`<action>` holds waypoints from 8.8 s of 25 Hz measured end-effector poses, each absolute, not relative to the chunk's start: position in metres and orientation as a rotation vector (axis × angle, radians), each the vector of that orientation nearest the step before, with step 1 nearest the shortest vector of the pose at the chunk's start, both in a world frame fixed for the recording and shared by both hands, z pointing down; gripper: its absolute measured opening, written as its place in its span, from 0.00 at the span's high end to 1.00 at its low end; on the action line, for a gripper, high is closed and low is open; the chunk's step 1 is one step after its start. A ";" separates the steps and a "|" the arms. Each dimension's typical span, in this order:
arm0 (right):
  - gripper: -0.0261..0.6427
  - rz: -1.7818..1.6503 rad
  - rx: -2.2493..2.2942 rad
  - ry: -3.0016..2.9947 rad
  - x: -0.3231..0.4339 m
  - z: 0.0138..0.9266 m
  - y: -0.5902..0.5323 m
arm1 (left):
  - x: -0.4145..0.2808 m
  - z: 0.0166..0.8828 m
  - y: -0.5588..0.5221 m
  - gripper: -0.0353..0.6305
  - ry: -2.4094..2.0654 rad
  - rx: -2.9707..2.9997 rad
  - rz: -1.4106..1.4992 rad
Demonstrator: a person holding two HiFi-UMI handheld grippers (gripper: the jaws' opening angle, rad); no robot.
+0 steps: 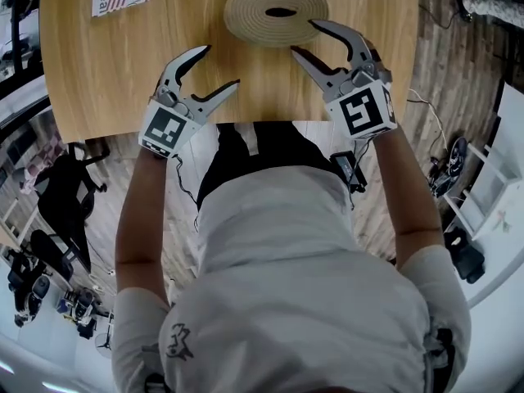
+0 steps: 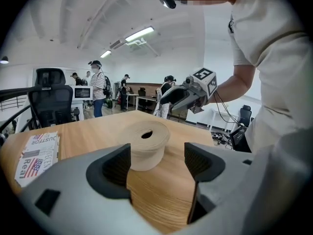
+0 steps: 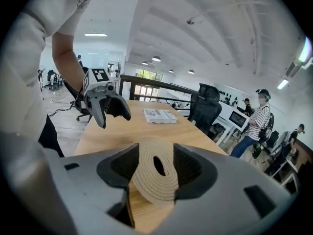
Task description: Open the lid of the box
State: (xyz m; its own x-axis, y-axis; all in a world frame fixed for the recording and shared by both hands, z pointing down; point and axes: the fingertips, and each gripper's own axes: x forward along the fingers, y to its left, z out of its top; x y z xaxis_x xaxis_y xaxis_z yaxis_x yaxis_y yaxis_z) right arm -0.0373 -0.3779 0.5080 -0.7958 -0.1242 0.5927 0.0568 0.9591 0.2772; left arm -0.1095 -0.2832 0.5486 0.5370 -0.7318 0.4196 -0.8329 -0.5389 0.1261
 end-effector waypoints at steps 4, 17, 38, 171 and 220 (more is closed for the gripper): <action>0.62 -0.428 0.006 -2.402 -0.049 0.529 -0.387 | -0.109 0.576 -0.296 0.44 -1.251 2.482 0.530; 0.62 -0.573 -0.139 -2.199 -0.073 0.598 -0.411 | -0.129 0.638 -0.341 0.44 -1.236 2.430 0.587; 0.81 -0.923 -0.234 -2.084 -0.094 0.626 -0.420 | -0.124 0.651 -0.373 0.43 -1.180 2.520 0.670; 0.91 -0.058 0.462 -2.862 0.259 0.349 -0.036 | 0.112 0.317 0.051 0.94 -1.822 2.384 0.056; 0.91 -0.079 0.697 -2.842 0.188 0.326 0.159 | 0.034 0.308 0.217 0.94 -1.602 2.542 -0.003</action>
State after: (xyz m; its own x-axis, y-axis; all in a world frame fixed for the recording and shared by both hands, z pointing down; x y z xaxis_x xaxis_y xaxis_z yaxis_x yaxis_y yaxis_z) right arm 0.1884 0.1594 0.3260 -0.8650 -0.4630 0.1935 -0.4515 0.8863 0.1027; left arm 0.0336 0.2168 0.3083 0.4339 -0.8982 0.0710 -0.8979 -0.4245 0.1164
